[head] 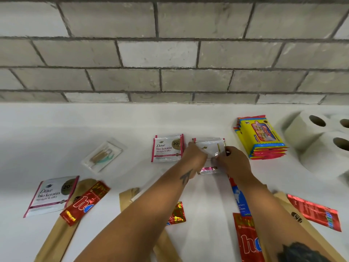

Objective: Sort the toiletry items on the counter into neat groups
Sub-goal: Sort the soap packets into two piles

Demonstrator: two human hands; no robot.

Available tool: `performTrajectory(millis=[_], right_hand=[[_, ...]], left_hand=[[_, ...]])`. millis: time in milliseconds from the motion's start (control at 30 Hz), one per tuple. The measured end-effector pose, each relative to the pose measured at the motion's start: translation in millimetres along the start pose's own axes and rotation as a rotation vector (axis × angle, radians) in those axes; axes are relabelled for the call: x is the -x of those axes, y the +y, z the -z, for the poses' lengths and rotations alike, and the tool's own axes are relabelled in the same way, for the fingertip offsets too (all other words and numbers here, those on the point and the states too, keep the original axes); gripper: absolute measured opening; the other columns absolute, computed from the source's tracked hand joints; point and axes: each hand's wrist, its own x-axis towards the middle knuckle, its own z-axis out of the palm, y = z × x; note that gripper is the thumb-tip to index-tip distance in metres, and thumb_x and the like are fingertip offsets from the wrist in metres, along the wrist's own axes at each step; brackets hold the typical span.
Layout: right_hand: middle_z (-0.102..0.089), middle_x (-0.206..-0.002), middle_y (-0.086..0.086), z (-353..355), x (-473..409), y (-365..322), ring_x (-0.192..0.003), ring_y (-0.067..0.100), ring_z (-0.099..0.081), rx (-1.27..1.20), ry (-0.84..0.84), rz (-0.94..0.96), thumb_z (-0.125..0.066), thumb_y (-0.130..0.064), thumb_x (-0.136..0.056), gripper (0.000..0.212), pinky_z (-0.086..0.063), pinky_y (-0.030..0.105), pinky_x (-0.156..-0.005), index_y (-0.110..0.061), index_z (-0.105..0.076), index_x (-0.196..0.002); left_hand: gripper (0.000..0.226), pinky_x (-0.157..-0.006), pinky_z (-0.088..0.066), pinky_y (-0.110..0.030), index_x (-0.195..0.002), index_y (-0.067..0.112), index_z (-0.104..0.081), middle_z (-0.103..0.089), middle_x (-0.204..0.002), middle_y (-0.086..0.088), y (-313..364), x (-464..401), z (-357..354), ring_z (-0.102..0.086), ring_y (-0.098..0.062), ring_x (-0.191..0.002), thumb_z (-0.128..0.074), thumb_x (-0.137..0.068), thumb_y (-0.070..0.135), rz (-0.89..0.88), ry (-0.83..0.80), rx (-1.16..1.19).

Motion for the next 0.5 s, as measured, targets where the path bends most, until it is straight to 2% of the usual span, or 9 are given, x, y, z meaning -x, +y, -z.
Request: performTrajectory(millis=[67,167,233,300,367,433,500], right_hand=[[-0.065,-0.1,0.005,4.9,7.7,-0.6,-0.097,0.03,-0.058,0.01,0.014,0.005,-0.059,-0.031,-0.079,0.021,-0.046,0.047,-0.09,-0.023,-0.06,-0.099],[-0.051,-0.131,0.012,11.4,19.0,-7.3,-0.122,0.036,-0.045,0.059,0.037,0.003,-0.061,-0.034,-0.083,0.053,-0.033,0.05,-0.103,-0.018,-0.047,-0.132],[-0.04,-0.141,0.013,12.8,28.5,-14.5,-0.13,0.036,-0.037,0.061,0.082,0.015,-0.061,-0.035,-0.084,0.063,-0.027,0.052,-0.105,-0.02,-0.037,-0.14],[-0.038,-0.142,0.013,10.0,40.1,-23.2,-0.131,0.035,-0.035,0.056,0.122,0.059,-0.063,-0.035,-0.083,0.064,-0.027,0.051,-0.105,-0.021,-0.036,-0.14],[-0.036,-0.143,0.012,5.0,54.0,-34.5,-0.131,0.035,-0.034,0.056,0.14,0.097,-0.064,-0.033,-0.083,0.064,-0.027,0.049,-0.105,-0.021,-0.036,-0.14],[-0.035,-0.145,0.01,-1.2,68.0,-45.4,-0.133,0.034,-0.033,0.048,0.145,0.13,-0.064,-0.032,-0.083,0.064,-0.026,0.049,-0.106,-0.022,-0.036,-0.14],[-0.036,-0.145,0.009,-8.1,82.1,-52.9,-0.133,0.033,-0.033,0.04,0.132,0.176,-0.064,-0.033,-0.082,0.064,-0.026,0.049,-0.106,-0.024,-0.037,-0.139]], left_hand=[[0.047,-0.051,-0.037,-0.019,-0.134,-0.003,-0.035,-0.045,-0.083,-0.002,-1.2,8.5,7.5,-0.045,-0.012,-0.067,-0.05,-0.089,0.003,0.005,-0.015,0.006],[0.048,-0.043,-0.036,-0.015,-0.134,-0.001,-0.035,-0.051,-0.093,-0.006,-3.3,26.5,25.5,-0.046,-0.009,-0.066,-0.051,-0.088,0.002,-0.056,-0.022,0.045],[0.041,-0.054,-0.043,-0.02,-0.125,-0.003,-0.047,-0.058,-0.099,-0.011,-8.9,39.4,44.7,-0.053,-0.014,-0.074,-0.054,-0.085,0.002,-0.155,0.007,0.031],[0.028,-0.083,-0.047,-0.033,-0.109,0.005,-0.058,-0.061,-0.113,-0.017,-17.3,53.8,67.9,-0.058,-0.025,-0.101,-0.057,-0.081,0.006,-0.217,0.018,0.004],[0.042,-0.106,-0.037,-0.033,-0.124,0.014,-0.053,-0.05,-0.138,-0.013,-28.1,65.9,92.7,-0.046,-0.025,-0.127,-0.06,-0.083,0.011,-0.221,0.043,-0.101],[0.05,-0.108,-0.036,-0.029,-0.136,0.013,-0.045,-0.047,-0.142,-0.003,-44.6,78.5,114.5,-0.044,-0.02,-0.13,-0.058,-0.088,0.008,-0.213,0.116,-0.173],[0.049,-0.106,-0.039,-0.03,-0.134,0.016,-0.047,-0.05,-0.139,0.001,-61.9,97.9,134.2,-0.046,-0.018,-0.128,-0.06,-0.087,0.007,-0.193,0.135,-0.138]])
